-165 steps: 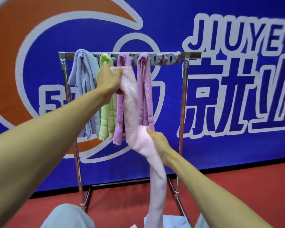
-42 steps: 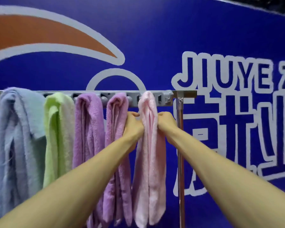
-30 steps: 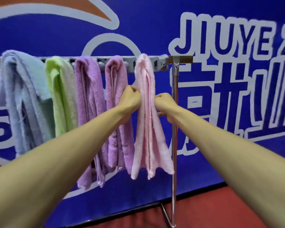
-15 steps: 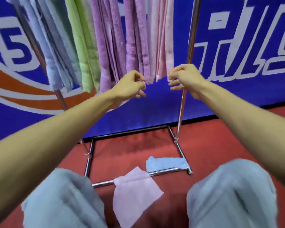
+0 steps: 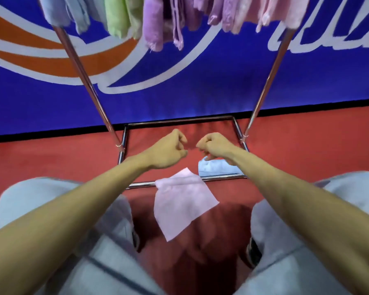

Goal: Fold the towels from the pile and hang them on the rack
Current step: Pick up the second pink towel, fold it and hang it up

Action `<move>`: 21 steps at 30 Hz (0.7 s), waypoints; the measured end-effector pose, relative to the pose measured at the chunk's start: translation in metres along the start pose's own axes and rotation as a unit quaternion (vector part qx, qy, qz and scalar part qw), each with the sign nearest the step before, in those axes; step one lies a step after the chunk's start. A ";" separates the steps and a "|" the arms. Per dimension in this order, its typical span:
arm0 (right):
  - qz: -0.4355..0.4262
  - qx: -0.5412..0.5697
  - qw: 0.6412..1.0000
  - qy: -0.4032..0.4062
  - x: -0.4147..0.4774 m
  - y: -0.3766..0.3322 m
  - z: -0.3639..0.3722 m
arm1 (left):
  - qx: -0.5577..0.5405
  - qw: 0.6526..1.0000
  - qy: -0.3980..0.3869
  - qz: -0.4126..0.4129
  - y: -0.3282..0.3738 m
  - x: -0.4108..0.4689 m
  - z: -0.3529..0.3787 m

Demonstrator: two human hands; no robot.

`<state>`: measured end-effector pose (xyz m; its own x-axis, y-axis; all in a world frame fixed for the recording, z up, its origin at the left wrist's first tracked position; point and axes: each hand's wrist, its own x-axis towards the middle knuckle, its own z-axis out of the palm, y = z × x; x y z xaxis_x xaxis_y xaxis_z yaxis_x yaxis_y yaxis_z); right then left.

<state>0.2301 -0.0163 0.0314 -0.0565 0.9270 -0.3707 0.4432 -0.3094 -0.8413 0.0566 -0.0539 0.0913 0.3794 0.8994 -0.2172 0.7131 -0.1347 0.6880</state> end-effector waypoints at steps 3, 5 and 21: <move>0.042 -0.049 0.996 -0.063 0.024 0.039 0.041 | 0.027 0.999 -0.010 -0.029 -0.032 0.003 0.011; 0.067 -0.093 0.988 -0.106 0.035 0.065 0.063 | 0.086 0.994 -0.047 -0.046 -0.047 0.005 0.018; 0.063 -0.476 0.793 -0.375 0.023 0.220 0.149 | 0.316 0.919 -0.228 -0.061 -0.027 0.025 0.042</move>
<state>0.1925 -0.0943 -0.2209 -0.3165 0.4039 -0.8583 0.9418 0.2423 -0.2332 0.0717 -0.0452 0.0376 0.3786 0.6758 -0.6324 0.9121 -0.3887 0.1306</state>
